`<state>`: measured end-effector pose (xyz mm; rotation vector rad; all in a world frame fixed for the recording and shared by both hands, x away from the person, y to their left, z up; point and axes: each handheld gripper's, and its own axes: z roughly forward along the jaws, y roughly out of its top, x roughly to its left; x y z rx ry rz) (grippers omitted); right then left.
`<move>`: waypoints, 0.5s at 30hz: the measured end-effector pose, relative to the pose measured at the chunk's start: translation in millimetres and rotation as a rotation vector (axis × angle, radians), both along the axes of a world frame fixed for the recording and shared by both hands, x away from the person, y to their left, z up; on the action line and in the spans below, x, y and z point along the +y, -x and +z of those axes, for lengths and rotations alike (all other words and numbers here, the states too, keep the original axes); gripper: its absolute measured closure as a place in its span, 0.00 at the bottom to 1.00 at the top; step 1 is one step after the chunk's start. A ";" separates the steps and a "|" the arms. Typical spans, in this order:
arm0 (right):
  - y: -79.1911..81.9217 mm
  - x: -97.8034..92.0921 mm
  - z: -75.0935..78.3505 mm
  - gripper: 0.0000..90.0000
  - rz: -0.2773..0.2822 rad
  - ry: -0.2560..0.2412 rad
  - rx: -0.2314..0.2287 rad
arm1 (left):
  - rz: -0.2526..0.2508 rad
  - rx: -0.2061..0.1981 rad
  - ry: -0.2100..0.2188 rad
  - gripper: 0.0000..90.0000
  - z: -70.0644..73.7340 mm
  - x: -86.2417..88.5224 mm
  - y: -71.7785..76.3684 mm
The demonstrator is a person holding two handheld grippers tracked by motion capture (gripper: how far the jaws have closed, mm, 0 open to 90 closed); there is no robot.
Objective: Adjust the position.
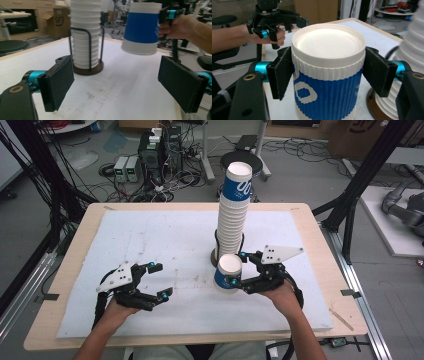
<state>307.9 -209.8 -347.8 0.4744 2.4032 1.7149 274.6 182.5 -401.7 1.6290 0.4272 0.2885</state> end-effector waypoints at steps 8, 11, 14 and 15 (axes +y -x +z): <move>4.2 14.1 -0.9 0.32 0.081 -0.003 -0.001 | -0.078 -0.004 -0.005 0.15 3.8 -18.3 1.8; 5.4 18.6 -0.7 0.32 0.098 0.000 -0.003 | -0.106 -0.004 -0.012 0.15 3.4 -25.2 1.6; 5.0 22.8 -1.1 0.32 0.115 0.000 -0.010 | -0.132 -0.006 -0.020 0.15 2.4 -33.2 1.0; 5.0 24.2 -1.3 0.32 0.121 0.002 -0.009 | -0.137 -0.005 -0.018 0.15 2.1 -35.3 0.9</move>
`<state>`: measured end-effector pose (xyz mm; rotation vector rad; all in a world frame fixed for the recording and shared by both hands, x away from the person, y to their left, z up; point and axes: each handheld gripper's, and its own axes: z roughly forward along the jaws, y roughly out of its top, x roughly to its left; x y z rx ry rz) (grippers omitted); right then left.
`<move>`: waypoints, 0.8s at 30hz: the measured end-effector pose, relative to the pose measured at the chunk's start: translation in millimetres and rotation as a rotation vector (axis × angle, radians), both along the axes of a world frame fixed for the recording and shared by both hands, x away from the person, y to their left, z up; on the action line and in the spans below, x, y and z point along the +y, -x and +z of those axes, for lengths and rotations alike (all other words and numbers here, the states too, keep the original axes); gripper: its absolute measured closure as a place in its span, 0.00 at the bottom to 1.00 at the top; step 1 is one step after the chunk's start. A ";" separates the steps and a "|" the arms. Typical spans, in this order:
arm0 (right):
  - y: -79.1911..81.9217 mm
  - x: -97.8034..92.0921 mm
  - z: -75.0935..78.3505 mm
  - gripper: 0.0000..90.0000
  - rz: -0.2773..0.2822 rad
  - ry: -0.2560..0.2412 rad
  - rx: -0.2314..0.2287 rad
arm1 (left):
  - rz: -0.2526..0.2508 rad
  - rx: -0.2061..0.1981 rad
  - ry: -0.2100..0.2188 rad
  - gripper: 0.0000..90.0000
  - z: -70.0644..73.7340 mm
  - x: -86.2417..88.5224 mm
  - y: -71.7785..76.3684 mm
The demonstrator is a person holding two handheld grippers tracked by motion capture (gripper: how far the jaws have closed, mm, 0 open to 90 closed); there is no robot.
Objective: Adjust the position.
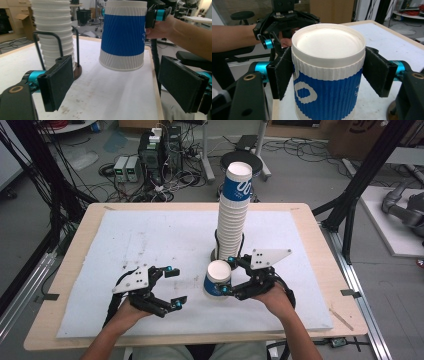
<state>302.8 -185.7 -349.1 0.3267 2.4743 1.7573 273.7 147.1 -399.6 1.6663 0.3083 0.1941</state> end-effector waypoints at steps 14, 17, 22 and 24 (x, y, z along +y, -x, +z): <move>4.1 15.6 -1.5 0.32 0.049 -0.004 0.014 | -0.087 -0.002 -0.032 0.14 -2.8 -33.5 -3.7; 3.7 16.7 -1.8 0.32 0.052 -0.004 0.012 | -0.091 -0.006 -0.032 0.14 -3.7 -37.9 -4.3; 3.9 17.5 -1.8 0.32 0.062 -0.024 0.022 | -0.096 0.001 -0.022 0.14 -5.7 -44.3 -6.3; 3.6 17.2 -1.5 0.32 0.061 -0.038 0.026 | -0.104 0.004 -0.018 0.14 -7.1 -46.9 -6.5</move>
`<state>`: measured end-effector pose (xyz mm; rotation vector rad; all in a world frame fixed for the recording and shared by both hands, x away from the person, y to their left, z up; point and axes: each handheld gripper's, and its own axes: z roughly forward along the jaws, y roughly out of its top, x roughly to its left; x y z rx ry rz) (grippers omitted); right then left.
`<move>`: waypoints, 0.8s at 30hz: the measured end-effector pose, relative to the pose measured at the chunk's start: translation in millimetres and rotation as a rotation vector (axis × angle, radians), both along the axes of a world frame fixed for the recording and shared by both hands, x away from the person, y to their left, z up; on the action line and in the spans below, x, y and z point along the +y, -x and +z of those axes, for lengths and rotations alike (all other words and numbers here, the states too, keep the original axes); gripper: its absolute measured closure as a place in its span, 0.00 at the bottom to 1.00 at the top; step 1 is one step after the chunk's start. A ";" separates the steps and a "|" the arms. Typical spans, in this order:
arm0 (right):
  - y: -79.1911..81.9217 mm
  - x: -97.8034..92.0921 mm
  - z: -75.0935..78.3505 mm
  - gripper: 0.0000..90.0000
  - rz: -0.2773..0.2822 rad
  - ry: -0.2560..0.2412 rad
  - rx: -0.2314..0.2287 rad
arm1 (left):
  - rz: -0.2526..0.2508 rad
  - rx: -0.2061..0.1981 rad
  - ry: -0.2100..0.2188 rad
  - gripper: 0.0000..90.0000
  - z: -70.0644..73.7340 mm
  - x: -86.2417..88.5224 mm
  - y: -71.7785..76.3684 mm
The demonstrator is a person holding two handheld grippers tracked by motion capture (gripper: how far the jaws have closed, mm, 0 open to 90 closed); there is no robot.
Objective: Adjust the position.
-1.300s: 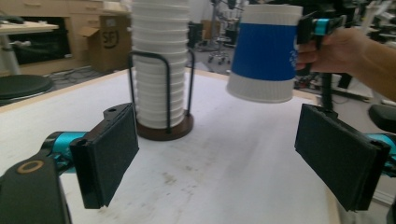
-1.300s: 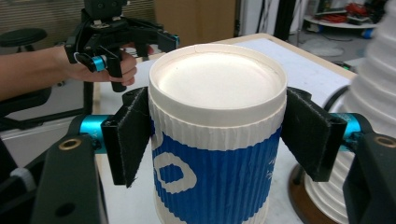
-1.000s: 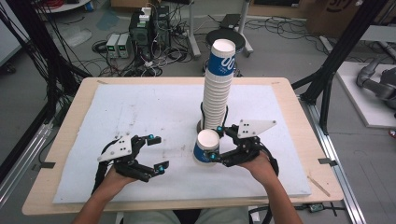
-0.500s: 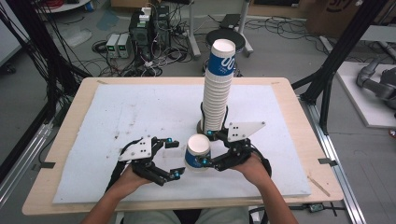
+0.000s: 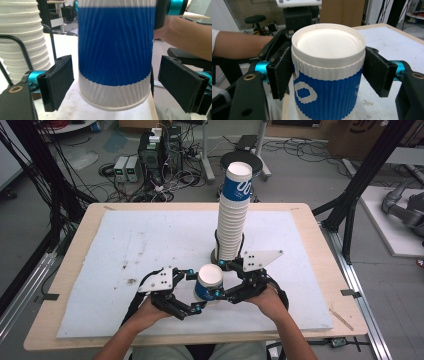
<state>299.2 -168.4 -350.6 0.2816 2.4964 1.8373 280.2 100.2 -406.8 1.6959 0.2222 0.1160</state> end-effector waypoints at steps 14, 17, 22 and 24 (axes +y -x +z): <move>-0.3 -3.3 -0.2 0.32 0.013 -0.043 0.030 | -0.003 0.039 0.051 0.14 -6.8 -7.7 -1.2; -1.3 -4.4 -0.7 0.32 0.019 -0.071 0.042 | -0.006 0.041 0.052 0.14 -7.2 -8.8 -1.0; -1.3 -4.3 -0.9 0.32 0.021 -0.078 0.045 | -0.003 0.041 0.044 0.14 -9.6 -11.3 -0.5; -1.5 -4.4 -1.4 0.32 0.019 -0.079 0.040 | 0.000 0.037 0.046 0.15 -9.6 -10.9 -0.6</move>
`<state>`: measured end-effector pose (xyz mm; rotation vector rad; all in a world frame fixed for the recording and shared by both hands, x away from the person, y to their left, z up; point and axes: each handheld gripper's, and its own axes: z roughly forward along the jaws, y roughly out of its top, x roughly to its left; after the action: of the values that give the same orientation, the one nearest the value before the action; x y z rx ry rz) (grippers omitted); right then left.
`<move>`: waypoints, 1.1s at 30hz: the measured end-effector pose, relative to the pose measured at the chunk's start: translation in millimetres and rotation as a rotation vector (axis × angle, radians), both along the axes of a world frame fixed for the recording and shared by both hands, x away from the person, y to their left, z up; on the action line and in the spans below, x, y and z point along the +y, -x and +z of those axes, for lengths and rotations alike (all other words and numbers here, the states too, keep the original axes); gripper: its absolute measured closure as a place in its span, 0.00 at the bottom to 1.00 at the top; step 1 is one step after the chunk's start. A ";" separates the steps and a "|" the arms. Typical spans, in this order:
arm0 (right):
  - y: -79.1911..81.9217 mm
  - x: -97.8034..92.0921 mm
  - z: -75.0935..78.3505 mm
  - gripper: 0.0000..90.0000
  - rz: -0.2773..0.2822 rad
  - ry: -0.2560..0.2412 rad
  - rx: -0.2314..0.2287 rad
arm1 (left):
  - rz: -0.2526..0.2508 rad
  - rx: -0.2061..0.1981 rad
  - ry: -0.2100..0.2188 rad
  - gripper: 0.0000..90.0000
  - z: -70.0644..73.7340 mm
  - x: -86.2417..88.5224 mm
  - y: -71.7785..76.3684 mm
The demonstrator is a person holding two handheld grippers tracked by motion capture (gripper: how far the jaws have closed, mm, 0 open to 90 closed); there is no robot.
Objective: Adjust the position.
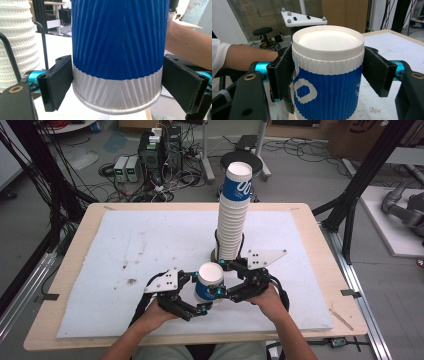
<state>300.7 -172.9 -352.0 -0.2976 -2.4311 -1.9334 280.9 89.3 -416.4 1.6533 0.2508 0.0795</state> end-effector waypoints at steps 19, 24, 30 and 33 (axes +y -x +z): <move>-0.7 -2.6 -6.1 0.22 -0.028 0.017 0.037 | 0.014 -0.027 -0.079 0.29 4.9 9.2 1.8; 1.4 -2.2 -5.7 0.18 -0.036 0.045 0.047 | 0.010 -0.022 -0.107 0.31 8.7 14.0 1.1; 1.0 -10.1 -1.3 0.18 -0.059 0.021 0.040 | -0.005 -0.024 -0.165 0.32 18.7 18.4 -0.9; 0.6 -14.4 2.6 0.16 -0.043 0.024 0.029 | -0.005 -0.032 -0.209 0.32 25.8 20.0 -2.1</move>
<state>300.1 -187.3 -349.4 -0.3791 -2.4511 -1.9044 282.9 109.4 -390.6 1.8583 0.2202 0.1321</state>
